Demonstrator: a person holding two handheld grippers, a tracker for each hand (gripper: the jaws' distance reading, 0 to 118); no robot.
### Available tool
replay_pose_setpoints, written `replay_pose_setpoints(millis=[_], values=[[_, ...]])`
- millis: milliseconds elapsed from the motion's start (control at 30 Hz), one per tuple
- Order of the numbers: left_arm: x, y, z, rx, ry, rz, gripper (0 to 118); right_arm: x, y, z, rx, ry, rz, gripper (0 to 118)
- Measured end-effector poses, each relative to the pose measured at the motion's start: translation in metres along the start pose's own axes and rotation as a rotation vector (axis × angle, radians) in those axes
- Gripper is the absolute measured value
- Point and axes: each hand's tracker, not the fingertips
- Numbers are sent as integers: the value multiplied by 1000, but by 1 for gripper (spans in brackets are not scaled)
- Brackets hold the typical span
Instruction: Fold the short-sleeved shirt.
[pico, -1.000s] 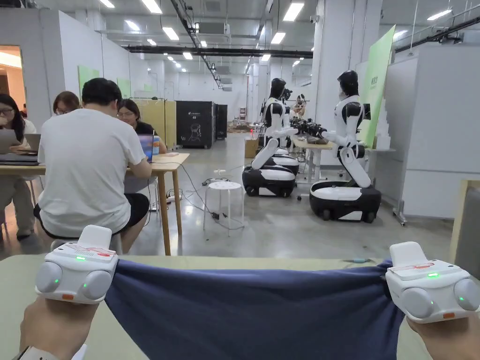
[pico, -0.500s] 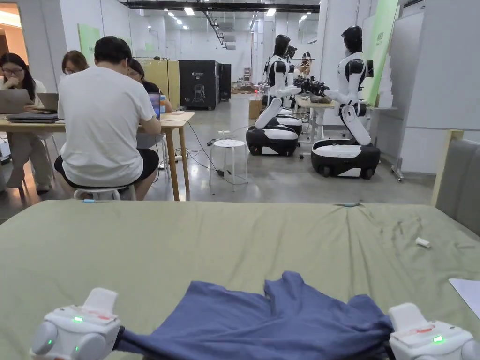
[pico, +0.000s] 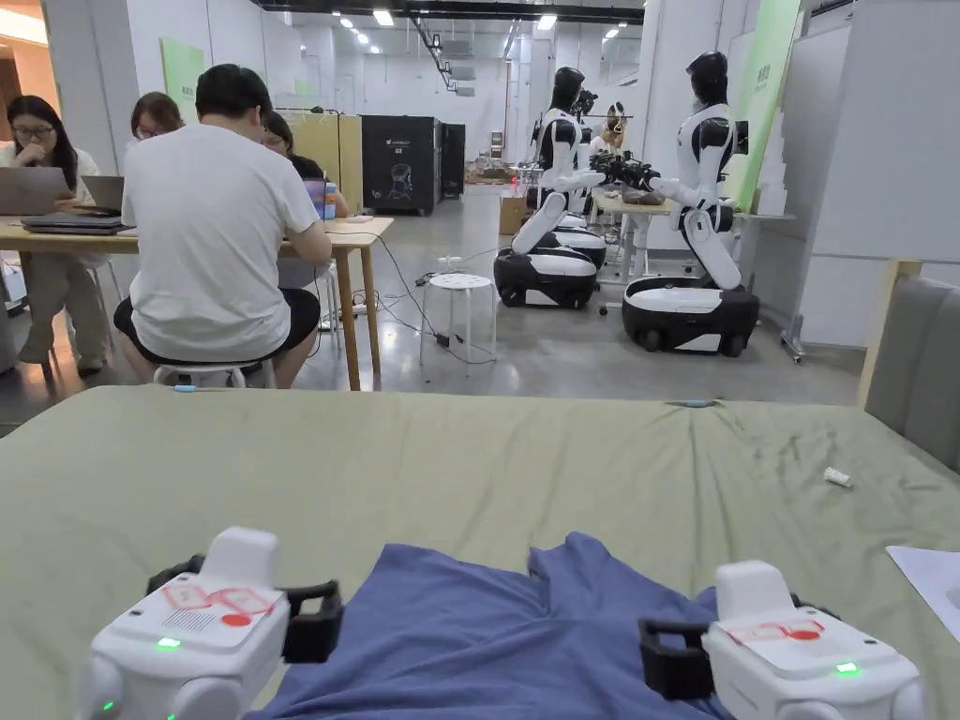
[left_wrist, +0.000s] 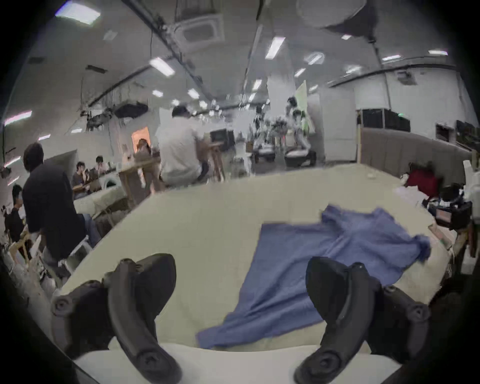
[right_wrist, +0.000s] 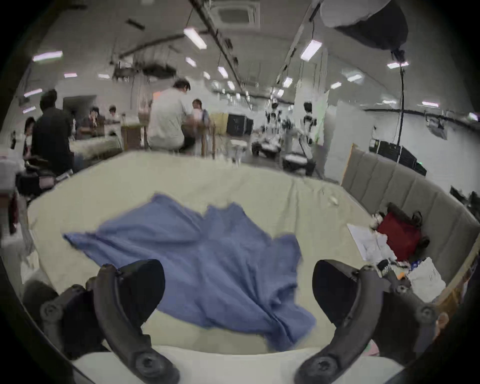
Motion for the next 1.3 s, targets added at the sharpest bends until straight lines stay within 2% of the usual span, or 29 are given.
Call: replay_pose_setpoints(millis=[67,100,133,167,200,233,300,367,467,667,800,833,900,933,967,1033,1100,1133,1200,1233,1300], values=[[17,5,-7,1,-32,-8,102,-20,12,0,39,-7,3,113],[22,7,-8,-5,-53,0,100,-27,16,0,43,1,1,106],[26,8,-10,-13,-77,5,91,-31,18,-5,43,13,-11,82],[29,9,-11,-13,-76,3,73,-36,20,-6,45,17,-23,53],[33,7,-10,-13,-74,0,38,-40,21,-8,47,14,-31,21],[33,5,-11,-13,-69,-2,0,-45,21,-9,49,6,-39,1],[23,0,-9,-8,-59,-1,0,-47,20,-6,62,2,-46,0],[3,-7,-7,-78,-113,25,0,-51,19,-9,54,26,-43,0],[-30,-25,-2,-119,-25,36,0,-55,13,-12,58,13,-32,0],[-98,-71,-26,-412,1,185,0,-67,5,-28,34,41,-32,0],[-111,-87,-46,-438,-79,320,0,-76,-3,-40,3,63,-32,0],[-111,-90,-53,-448,-64,337,18,-76,-6,-44,-6,65,-34,0],[-104,-96,-68,-505,-63,350,91,-76,-9,-53,-26,65,-38,0],[-102,-100,-76,-529,-68,353,118,-75,-10,-53,-33,63,-37,0],[-100,-101,-82,-536,-77,350,116,-74,-11,-56,-39,60,-36,0],[-96,-107,-97,-605,-75,373,101,-72,-12,-62,-48,57,-37,0],[-93,-116,-112,-657,-62,379,97,-71,-12,-66,-53,54,-33,0],[-93,-119,-119,-669,-62,381,91,-71,-13,-68,-58,52,-30,0],[-93,-129,-132,-709,-83,398,67,-69,-16,-74,-65,52,-29,0],[-92,-133,-136,-713,-84,396,44,-68,-16,-76,-68,55,-29,0],[-93,-132,-133,-693,-113,379,14,-66,-17,-77,-73,55,-24,0]])
